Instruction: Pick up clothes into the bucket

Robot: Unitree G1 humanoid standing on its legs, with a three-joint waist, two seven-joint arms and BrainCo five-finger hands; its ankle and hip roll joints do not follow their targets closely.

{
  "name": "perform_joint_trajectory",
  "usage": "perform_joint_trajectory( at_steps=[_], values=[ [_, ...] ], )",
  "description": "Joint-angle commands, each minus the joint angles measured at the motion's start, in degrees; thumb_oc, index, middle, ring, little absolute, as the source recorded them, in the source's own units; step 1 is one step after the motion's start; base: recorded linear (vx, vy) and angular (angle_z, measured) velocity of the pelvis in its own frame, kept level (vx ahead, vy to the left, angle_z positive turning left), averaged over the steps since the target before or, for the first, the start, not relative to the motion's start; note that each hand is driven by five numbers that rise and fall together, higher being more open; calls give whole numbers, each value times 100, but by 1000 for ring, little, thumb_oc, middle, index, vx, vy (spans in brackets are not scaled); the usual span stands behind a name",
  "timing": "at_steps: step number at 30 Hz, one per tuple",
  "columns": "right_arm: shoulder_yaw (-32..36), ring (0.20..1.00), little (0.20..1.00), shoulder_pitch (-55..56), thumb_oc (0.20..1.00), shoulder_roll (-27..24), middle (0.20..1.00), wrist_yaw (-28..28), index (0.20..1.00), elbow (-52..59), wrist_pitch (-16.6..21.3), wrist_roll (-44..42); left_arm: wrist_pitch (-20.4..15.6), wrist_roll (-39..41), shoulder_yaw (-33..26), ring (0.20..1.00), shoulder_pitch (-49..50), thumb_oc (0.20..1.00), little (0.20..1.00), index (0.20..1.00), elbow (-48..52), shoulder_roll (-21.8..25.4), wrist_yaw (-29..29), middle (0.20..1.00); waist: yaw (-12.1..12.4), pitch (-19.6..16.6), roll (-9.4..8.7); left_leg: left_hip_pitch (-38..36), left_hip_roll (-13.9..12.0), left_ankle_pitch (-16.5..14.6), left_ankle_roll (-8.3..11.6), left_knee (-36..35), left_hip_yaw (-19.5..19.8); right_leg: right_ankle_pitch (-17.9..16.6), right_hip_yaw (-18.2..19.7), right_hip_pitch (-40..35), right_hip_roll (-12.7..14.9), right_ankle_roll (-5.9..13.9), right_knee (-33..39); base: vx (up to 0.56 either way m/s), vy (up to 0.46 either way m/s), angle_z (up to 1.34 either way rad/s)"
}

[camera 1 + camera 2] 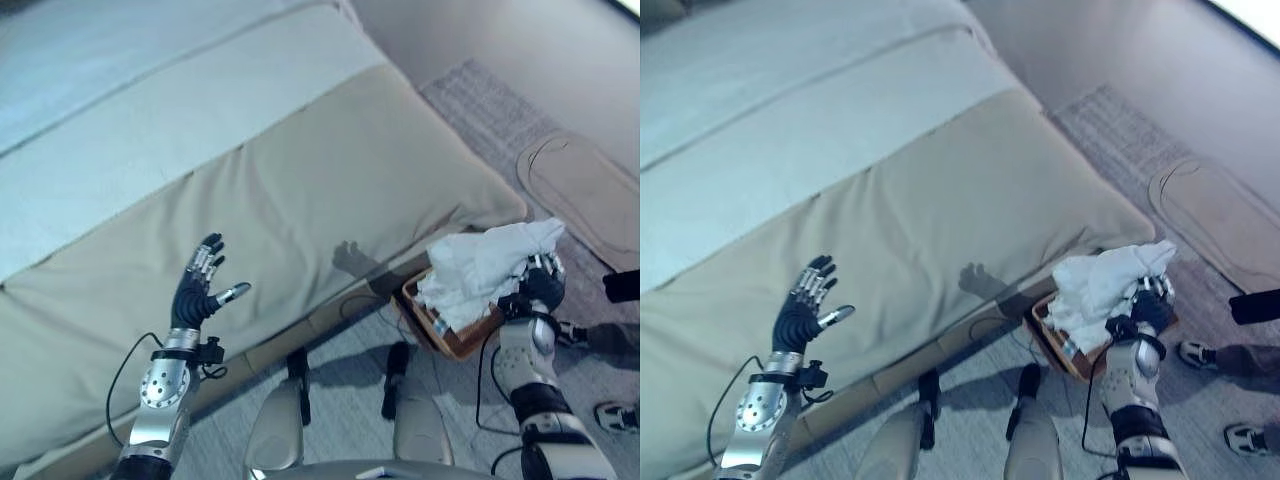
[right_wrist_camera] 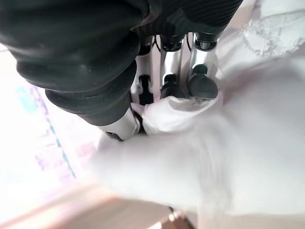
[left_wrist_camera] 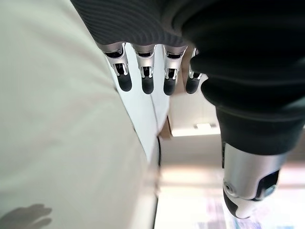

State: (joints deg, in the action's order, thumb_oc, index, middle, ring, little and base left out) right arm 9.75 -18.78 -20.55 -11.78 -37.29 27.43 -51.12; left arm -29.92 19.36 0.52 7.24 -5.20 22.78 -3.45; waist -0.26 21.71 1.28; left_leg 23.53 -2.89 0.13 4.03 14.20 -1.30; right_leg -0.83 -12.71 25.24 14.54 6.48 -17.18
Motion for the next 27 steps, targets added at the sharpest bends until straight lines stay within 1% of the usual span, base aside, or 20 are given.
perform_joint_trajectory(
  at_steps=[1,2,3,5,6,9,12,15,16,17,19,21,22,23,25,26,27],
  values=[
    [181,200,200,-357,200,-483,200,-182,200,18,651,54,-559,71,-331,1000,115,1000,1000,1000,653,118,-357,1000,21,-323,-97,694,-124,-249,103,847,231,48,326,203,288,346,-477,-76,-12,7],
    [194,200,200,-432,200,-578,200,-240,200,-72,663,61,-578,115,-333,1000,113,1000,1000,1000,693,109,-380,1000,21,-296,-87,822,-126,-263,103,945,231,75,354,334,290,329,-565,-91,-14,1],
    [202,200,200,-589,200,-696,200,-287,200,-229,686,-2,-590,162,-337,1000,109,1000,1000,1000,741,96,-420,1000,46,-307,-47,1054,-149,-363,109,1147,222,178,413,588,281,315,-794,-83,-6,-6],
    [218,200,200,-717,200,-765,200,-333,200,-265,721,-36,-607,214,-351,1000,105,1000,1000,1000,812,82,-447,1000,59,-288,-16,1228,-151,-396,111,1270,222,219,462,783,274,296,-935,-76,-1,-8],
    [241,200,200,-911,200,-939,200,-424,200,-399,769,-84,-644,285,-384,1000,96,1000,1000,1000,964,72,-527,1000,73,-257,30,1554,-145,-440,111,1494,236,282,559,1163,257,264,-1202,-92,4,-7],
    [312,200,200,-1265,200,-1207,200,-562,200,-687,844,-206,-704,252,-349,1000,71,1000,1000,1000,1104,71,-686,1000,99,-192,99,1978,-160,-511,98,1787,230,362,646,1643,269,225,-1535,-89,8,-4],
    [384,200,200,-1526,200,-1355,200,-722,200,-886,950,-353,-752,463,-327,1000,42,1000,1000,1000,1207,-1,-801,1000,97,-132,159,2401,-146,-562,85,2060,221,423,753,2105,259,199,-1837,-64,7,-2],
    [375,200,200,-1641,200,-1460,200,-771,200,-1095,954,-398,-788,494,-317,1000,-1,1000,1000,1000,1214,-22,-888,1000,102,-128,184,2589,-133,-587,85,2172,234,446,803,2316,257,188,-1942,-31,5,-1],
    [286,200,200,-1847,200,-1622,200,-812,200,-1369,913,-397,-825,546,-312,1000,-41,1000,1000,1000,1334,-27,-924,1000,123,-91,222,2794,-123,-613,75,2284,222,480,854,2549,250,174,-2094,33,-3,0],
    [218,200,200,-1905,200,-1691,200,-829,200,-1510,827,-329,-849,563,-306,1000,-41,1000,1000,1000,1419,-18,-938,1000,139,-99,234,2832,-136,-784,97,2374,241,649,899,2596,243,205,-2196,0,0,0],
    [11,200,200,-2057,200,-1821,200,-830,200,-1792,678,-225,-878,534,-316,1000,-49,1000,1000,1000,1563,-24,-1002,1000,159,-63,269,3060,-118,-818,90,2532,236,684,958,2855,238,187,-2382,-8,2,-2],
    [-152,200,200,-2177,200,-1854,200,-821,200,-2047,556,-172,-899,499,-300,1000,-59,1000,1000,1000,1656,-16,-1068,1000,177,-14,294,3268,-115,-867,95,2717,244,738,1017,3070,240,171,-2560,-31,9,-5],
    [-152,200,200,-2177,200,-1854,200,-821,200,-2047,556,-172,-899,499,-300,1000,-59,1000,1000,1000,1656,-16,-1068,1000,177,-14,294,3268,-115,-867,95,2717,244,738,1017,3070,240,171,-2560,-30,9,-4],
    [-332,200,200,-2291,200,-1857,200,-809,200,-2313,416,-82,-926,517,-270,1000,-95,1000,1000,1000,1730,2,-1106,1000,205,28,324,3453,-117,-880,90,2829,239,762,1084,3267,236,152,-2681,-35,9,-3],
    [-536,200,200,-2395,200,-1830,200,-808,200,-2519,282,62,-961,496,-249,1000,-158,1000,1000,1000,1794,22,-1160,1000,227,80,354,3637,-98,-887,81,2951,228,779,1124,3467,231,133,-2818,-26,6,-1],
    [-545,200,200,-2415,200,-1833,200,-813,200,-2529,279,68,-959,489,-253,1000,-162,1000,1000,1000,1797,17,-1168,1000,223,74,353,3660,-97,-892,80,2967,227,784,1130,3492,231,133,-2834,-37,13,-2],
    [-690,200,200,-2487,200,-1779,200,-817,200,-2799,136,191,-974,504,-216,1000,-240,1000,1000,1000,1845,34,-1210,1000,253,118,394,3798,-61,-898,70,3061,222,802,1176,3656,224,118,-2959,0,0,0]
  ],
)
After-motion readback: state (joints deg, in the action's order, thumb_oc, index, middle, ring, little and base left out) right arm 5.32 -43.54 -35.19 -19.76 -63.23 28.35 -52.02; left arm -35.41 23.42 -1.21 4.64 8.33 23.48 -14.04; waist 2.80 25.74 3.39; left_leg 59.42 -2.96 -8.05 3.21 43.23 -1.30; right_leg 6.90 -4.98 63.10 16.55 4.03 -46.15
